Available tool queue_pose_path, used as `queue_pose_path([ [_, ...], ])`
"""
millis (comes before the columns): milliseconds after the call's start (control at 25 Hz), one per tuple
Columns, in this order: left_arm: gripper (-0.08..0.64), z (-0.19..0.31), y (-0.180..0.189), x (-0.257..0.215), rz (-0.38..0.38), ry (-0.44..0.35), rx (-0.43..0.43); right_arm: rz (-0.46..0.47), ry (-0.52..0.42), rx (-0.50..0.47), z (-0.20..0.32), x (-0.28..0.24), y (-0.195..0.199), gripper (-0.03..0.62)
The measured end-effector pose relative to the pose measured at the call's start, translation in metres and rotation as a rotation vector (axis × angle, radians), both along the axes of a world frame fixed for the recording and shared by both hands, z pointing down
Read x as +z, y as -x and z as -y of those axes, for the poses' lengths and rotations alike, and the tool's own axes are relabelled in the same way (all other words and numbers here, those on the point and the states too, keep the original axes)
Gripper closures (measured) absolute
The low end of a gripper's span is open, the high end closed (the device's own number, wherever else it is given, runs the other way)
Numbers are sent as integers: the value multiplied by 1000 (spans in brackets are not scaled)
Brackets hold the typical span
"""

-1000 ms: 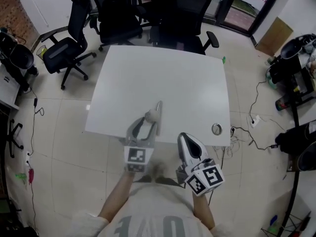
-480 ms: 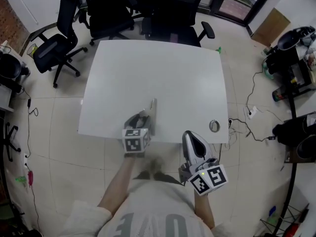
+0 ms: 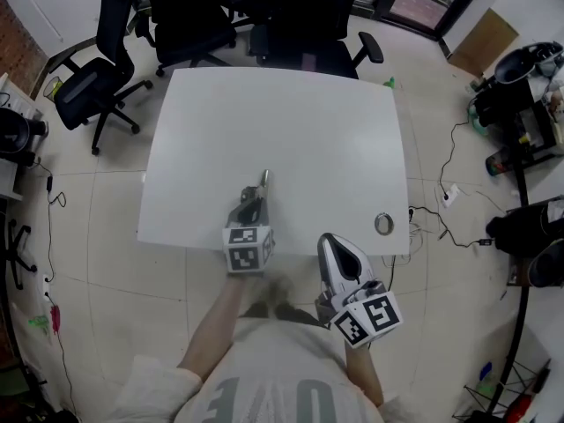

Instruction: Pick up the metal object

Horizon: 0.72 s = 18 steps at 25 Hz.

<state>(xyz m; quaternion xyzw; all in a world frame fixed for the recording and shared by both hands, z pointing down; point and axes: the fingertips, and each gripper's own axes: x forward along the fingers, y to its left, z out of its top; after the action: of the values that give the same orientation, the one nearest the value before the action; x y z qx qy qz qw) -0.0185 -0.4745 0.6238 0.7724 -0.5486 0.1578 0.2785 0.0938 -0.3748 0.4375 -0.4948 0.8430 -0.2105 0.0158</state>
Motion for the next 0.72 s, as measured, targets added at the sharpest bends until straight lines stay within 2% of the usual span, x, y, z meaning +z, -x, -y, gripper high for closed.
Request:
queue_pose_path([
  [160,552,0,10,-26,57,-95,-22,4,-4,-20,-1,-1,6,580],
  [360,555,-10,27,-120,128,-383,-40,13,-32,-36,1,-7,12,580],
  [560,554,-46,50,-217,125,-634,-130,7,-62,-15,6,-17,10,580],
  [720,555,-64,58,-251,113,-737,-137,-4,-87,-2,4,-24,9,580],
])
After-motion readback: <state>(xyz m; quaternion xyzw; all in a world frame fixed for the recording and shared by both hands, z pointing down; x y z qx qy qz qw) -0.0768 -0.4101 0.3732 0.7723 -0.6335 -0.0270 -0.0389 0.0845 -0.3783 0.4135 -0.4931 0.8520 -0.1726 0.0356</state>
